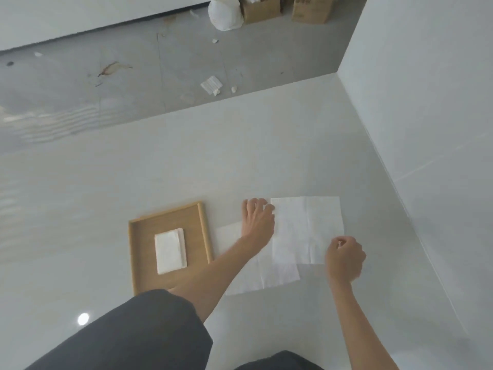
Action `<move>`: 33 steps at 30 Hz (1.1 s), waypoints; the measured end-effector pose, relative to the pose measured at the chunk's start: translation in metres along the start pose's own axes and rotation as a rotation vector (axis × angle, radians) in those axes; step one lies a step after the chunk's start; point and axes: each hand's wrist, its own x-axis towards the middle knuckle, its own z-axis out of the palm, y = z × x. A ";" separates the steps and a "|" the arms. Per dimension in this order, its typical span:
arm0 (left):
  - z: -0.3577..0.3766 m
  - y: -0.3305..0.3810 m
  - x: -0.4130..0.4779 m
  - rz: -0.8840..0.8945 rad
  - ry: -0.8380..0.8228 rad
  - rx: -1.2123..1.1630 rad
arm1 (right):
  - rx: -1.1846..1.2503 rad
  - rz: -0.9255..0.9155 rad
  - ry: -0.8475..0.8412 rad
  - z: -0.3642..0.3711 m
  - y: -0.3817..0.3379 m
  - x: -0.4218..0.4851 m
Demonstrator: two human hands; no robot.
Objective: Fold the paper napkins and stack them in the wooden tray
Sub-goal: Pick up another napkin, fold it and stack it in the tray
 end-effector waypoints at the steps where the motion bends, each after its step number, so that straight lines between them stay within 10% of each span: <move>1: 0.008 0.016 0.016 0.030 -0.017 -0.001 | -0.020 -0.003 -0.025 0.000 0.006 0.012; 14: 0.039 0.076 0.095 -0.043 -0.284 0.076 | -0.009 -0.147 -0.122 0.003 -0.003 0.057; 20: -0.065 0.066 0.052 0.007 -0.459 -0.612 | 0.353 -0.387 -0.719 -0.100 -0.055 0.069; 25: -0.200 0.061 -0.037 -0.045 -0.112 -1.269 | 0.824 -0.579 -1.005 -0.218 -0.150 0.048; 30: -0.241 0.027 -0.106 -0.210 0.196 -1.474 | 1.011 -0.296 -1.431 -0.172 -0.156 -0.016; 33: -0.250 -0.003 -0.148 -0.302 0.293 -1.513 | 0.897 -0.402 -1.349 -0.146 -0.173 -0.090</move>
